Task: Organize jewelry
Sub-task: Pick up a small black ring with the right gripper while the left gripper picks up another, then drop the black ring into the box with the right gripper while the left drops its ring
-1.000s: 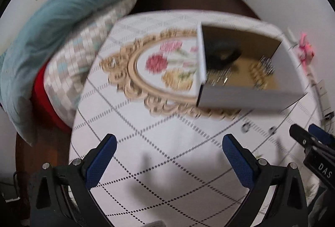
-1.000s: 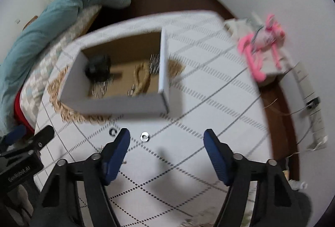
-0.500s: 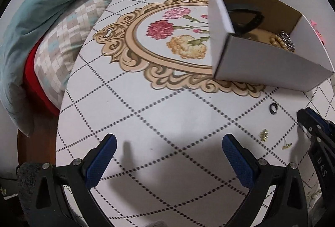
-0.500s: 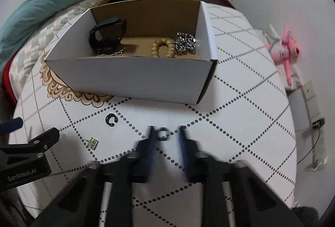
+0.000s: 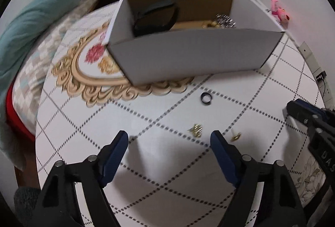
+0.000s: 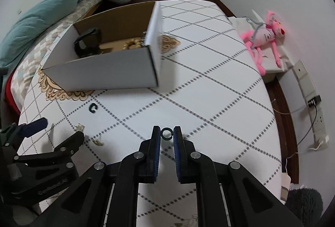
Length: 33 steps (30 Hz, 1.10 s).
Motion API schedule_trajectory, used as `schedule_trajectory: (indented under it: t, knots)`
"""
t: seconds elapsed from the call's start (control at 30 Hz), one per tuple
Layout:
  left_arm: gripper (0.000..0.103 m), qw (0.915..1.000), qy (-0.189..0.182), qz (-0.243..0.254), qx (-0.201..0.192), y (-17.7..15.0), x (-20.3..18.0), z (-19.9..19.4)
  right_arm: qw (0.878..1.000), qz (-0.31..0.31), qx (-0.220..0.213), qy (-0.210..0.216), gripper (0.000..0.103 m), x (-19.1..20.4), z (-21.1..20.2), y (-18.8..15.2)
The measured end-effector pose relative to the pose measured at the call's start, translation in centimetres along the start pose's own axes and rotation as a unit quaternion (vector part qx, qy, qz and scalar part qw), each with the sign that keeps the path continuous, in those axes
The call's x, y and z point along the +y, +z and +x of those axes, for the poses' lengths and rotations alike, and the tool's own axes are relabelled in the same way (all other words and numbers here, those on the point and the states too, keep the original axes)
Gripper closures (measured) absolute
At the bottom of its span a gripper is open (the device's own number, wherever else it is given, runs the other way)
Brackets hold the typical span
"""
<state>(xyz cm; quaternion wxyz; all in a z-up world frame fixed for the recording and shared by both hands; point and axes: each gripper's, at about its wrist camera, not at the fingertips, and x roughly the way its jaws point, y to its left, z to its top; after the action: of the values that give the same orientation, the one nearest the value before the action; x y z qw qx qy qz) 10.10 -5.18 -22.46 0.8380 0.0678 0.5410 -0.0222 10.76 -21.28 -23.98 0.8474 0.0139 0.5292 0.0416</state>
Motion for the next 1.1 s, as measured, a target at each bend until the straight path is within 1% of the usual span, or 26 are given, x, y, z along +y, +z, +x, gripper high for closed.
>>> schedule_trajectory:
  t: [0.07, 0.13, 0.17, 0.23, 0.27, 0.33, 0.57, 0.6, 0.63, 0.77, 0.93, 1.0, 1.1]
  knots:
    - [0.032, 0.9999, -0.001, 0.011, -0.005, 0.1, -0.6, -0.2, 1.000, 0.004, 0.004, -0.001, 0.090, -0.4, 0.5, -0.2]
    - [0.051, 0.9998, -0.009, 0.016, -0.008, 0.2, -0.8, -0.3, 1.000, 0.007, 0.006, -0.002, 0.090, -0.6, 0.7, -0.4]
    - [0.056, 0.9997, -0.014, 0.017, -0.008, 0.3, -0.9, -0.4, 1.000, 0.008, 0.007, -0.002, 0.090, -0.6, 0.8, -0.4]
    - [0.076, 0.9994, -0.027, 0.020, -0.007, 0.6, -0.9, -0.3, 1.000, 0.009, 0.006, -0.003, 0.090, -0.6, 0.8, -0.5]
    - [0.080, 0.9992, -0.034, 0.022, -0.007, 0.7, -1.1, -0.3, 1.000, 0.009, 0.006, -0.002, 0.090, -0.6, 0.9, -0.5]
    - [0.092, 0.9987, -0.044, 0.023, -0.007, 0.8, -1.4, -0.2, 1.000, 0.010, 0.007, -0.002, 0.090, -0.5, 0.9, -0.5]
    - [0.093, 0.9984, -0.053, 0.019, -0.004, 0.9, -1.1, -0.1, 1.000, 0.019, 0.003, 0.002, 0.090, -0.7, 0.6, -0.4]
    - [0.094, 0.9984, -0.055, 0.017, -0.003, 0.7, -1.1, -0.2, 1.000, 0.020, 0.002, 0.003, 0.090, -0.7, 0.5, -0.3]
    - [0.098, 0.9982, -0.058, 0.013, -0.003, 0.8, -1.0, -0.4, 1.000, 0.022, 0.001, 0.005, 0.090, -0.6, 0.3, -0.3]
    - [0.099, 0.9965, -0.083, -0.006, -0.008, 1.4, -0.2, -1.8, 0.999, 0.027, -0.011, 0.023, 0.090, -0.5, -1.1, 0.5]
    - [0.099, 0.9909, -0.126, -0.044, -0.019, 2.9, 1.8, -4.3, 0.998, 0.030, -0.038, 0.050, 0.090, 0.0, -3.8, 2.2]
    - [0.099, 0.9872, -0.144, -0.061, -0.029, 4.0, 3.0, -5.7, 0.996, 0.032, -0.050, 0.065, 0.090, 0.2, -5.2, 3.3]
    - [0.099, 0.9828, -0.162, -0.075, -0.046, 6.1, 4.3, -7.5, 0.994, 0.032, -0.064, 0.087, 0.090, 0.7, -6.7, 5.0]
